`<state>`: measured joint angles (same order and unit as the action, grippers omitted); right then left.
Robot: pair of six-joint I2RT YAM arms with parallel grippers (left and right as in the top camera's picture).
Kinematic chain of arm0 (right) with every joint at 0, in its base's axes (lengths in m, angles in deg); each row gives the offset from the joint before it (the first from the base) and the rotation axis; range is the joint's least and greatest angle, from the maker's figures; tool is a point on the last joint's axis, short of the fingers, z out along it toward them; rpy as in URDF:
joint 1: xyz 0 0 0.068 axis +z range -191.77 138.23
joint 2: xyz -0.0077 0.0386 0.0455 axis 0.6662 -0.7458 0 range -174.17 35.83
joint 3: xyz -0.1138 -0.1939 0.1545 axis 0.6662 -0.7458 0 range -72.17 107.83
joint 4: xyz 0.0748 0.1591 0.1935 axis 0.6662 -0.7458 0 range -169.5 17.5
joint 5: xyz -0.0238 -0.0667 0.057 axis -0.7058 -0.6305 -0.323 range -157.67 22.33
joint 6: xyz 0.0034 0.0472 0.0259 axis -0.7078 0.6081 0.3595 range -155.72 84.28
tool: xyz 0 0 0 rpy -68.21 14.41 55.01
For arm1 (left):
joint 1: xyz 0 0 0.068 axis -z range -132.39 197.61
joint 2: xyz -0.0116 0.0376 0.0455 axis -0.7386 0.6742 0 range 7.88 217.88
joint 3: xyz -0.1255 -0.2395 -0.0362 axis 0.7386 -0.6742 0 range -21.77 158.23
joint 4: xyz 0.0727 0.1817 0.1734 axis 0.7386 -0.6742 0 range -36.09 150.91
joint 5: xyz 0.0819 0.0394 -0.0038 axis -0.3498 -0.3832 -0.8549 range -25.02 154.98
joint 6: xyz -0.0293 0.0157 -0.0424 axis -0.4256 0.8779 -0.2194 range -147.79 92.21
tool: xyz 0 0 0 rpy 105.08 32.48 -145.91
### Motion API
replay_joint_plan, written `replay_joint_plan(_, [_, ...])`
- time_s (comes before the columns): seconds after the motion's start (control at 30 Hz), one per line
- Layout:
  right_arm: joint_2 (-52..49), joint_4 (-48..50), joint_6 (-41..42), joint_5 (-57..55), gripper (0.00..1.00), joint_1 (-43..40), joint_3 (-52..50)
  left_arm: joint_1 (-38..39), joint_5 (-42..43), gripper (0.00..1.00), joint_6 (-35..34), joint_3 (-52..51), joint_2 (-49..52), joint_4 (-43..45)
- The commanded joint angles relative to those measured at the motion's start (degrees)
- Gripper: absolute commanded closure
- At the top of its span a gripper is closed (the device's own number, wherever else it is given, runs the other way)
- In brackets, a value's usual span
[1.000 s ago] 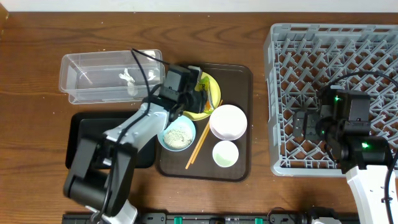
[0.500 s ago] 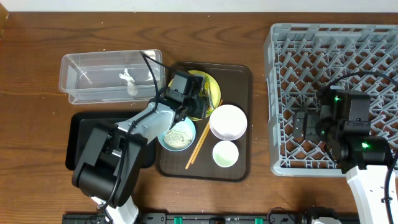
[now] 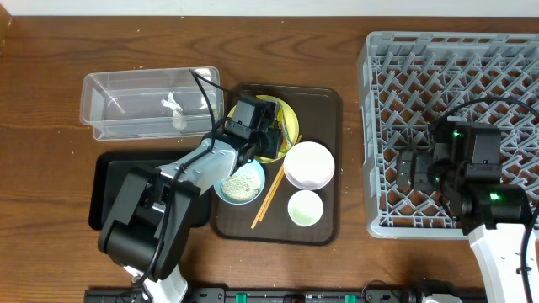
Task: Sort waste into correct bins and load items into the dishwasher rack
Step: 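Grasp the green Pandan snack wrapper on the yellow plate with left gripper, then move the wrapper with the left gripper and drop it into the clear bin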
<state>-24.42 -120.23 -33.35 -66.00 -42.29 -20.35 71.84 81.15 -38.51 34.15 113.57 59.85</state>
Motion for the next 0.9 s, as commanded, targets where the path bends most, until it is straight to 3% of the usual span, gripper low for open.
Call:
replay_joint_plan(0.0, [0.46,-0.07,0.37,-0.13,0.01,0.7,1.33,0.13,-0.07,0.6,-0.81,0.5,1.6,-0.22])
replay_joint_plan(0.23, [0.46,-0.04,0.37,-0.13,0.01,0.7,1.33,0.13,-0.07,0.65,-1.03,0.2,1.84,-0.35])
replay_joint_plan(0.33, [0.46,-0.07,0.37,-0.13,0.01,0.7,1.33,0.13,-0.07,0.74,-1.03,0.2,1.84,-0.37])
replay_joint_plan(0.47, [0.46,-0.09,0.37,-0.13,0.01,0.7,1.33,0.11,-0.09,0.94,-1.01,0.2,1.81,-0.13])
replay_joint_plan(0.87, [0.46,-0.09,0.37,-0.13,0.01,0.7,1.33,-5.4,-0.33,0.94,-0.96,0.22,-8.76,-1.53])
